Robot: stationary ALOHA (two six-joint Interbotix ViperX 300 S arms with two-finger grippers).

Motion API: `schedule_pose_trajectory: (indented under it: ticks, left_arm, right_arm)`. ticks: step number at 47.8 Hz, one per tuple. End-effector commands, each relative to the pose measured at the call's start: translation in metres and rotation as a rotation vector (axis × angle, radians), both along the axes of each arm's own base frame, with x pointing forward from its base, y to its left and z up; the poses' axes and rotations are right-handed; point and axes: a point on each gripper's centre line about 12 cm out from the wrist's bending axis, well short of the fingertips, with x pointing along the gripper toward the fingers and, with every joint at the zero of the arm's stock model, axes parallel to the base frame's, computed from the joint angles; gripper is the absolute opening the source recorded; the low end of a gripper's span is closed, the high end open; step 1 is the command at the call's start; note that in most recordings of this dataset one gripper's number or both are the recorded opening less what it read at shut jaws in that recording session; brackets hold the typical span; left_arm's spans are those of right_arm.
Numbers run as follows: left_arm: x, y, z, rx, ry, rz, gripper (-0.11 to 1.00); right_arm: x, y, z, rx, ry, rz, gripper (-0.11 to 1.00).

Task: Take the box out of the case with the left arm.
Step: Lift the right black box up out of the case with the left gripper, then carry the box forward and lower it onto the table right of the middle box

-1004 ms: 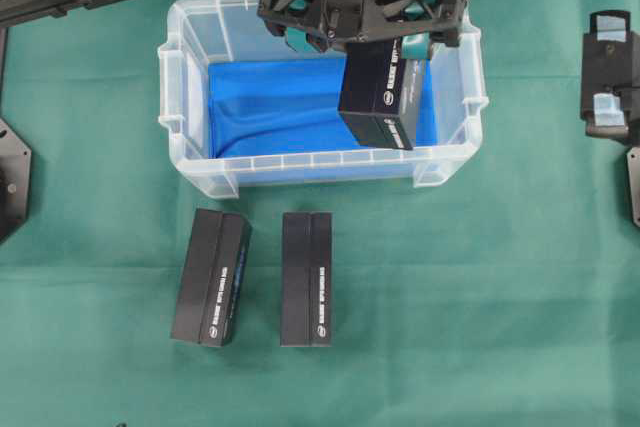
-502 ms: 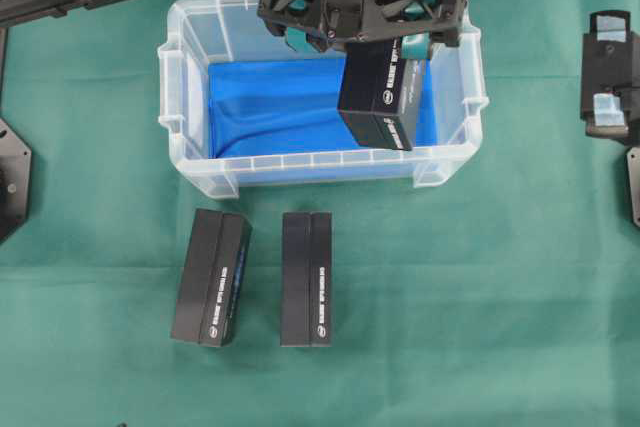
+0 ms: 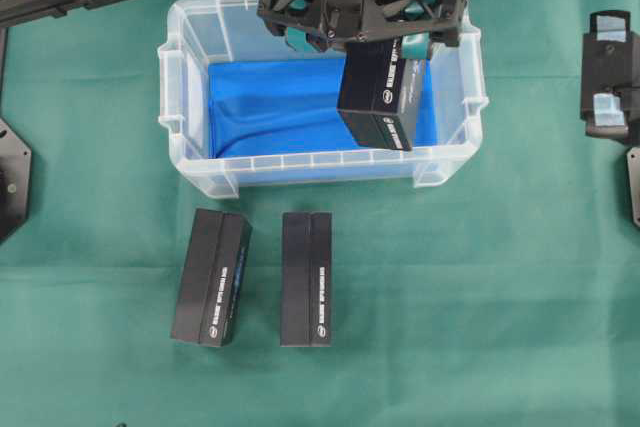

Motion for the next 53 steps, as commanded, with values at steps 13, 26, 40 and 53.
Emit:
schedule_pose_trajectory:
  ticks: [13, 26, 40, 53]
  left_arm:
    - [-0.013, -0.001, 0.037, 0.019, -0.086, 0.003, 0.61]
    - [-0.015, -0.002, 0.037, 0.024, -0.081, -0.006, 0.61]
    - [-0.014, -0.026, 0.04, 0.021, -0.087, -0.052, 0.61]
    - [-0.011, -0.082, 0.04, -0.029, -0.093, -0.078, 0.61]
  right_arm:
    - [0.001, 0.0, 0.004, 0.0, -0.017, 0.002, -0.01]
    - [0.001, 0.0, 0.003, -0.002, -0.014, 0.002, -0.01]
    - [0.002, 0.0, 0.003, -0.003, -0.011, 0.002, -0.01]
    - [0.002, 0.0, 0.003, -0.002, -0.011, 0.002, -0.01]
